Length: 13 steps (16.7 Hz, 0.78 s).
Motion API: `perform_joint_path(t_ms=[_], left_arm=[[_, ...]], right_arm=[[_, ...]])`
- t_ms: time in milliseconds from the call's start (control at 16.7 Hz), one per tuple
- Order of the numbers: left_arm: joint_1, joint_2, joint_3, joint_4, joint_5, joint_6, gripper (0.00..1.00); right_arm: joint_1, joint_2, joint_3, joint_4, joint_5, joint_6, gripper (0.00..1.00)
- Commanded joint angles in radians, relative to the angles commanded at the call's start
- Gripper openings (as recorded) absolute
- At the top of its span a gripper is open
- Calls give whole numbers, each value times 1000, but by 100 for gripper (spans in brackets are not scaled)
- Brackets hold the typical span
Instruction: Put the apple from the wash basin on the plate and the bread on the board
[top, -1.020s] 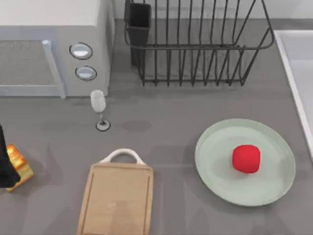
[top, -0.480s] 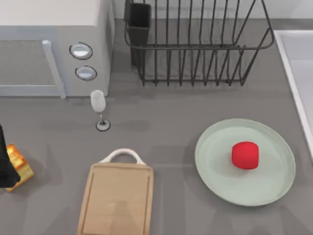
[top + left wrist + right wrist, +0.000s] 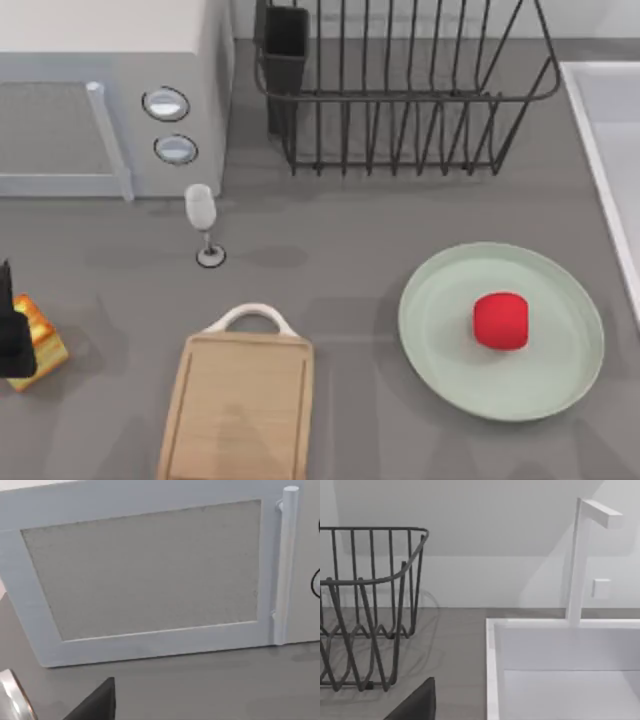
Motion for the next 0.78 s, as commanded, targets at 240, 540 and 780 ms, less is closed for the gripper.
perform_joint_path(t_ms=[240, 540, 780], left_arm=[[1, 325, 216, -197, 0, 171, 100], [3, 806, 520, -475, -1, 410, 100], [5, 1153, 734, -668, 0, 577, 100]], right_arm=[[0, 0, 0, 0, 0, 0, 100], [0, 0, 0, 0, 0, 0, 100], [0, 0, 0, 0, 0, 0, 100]])
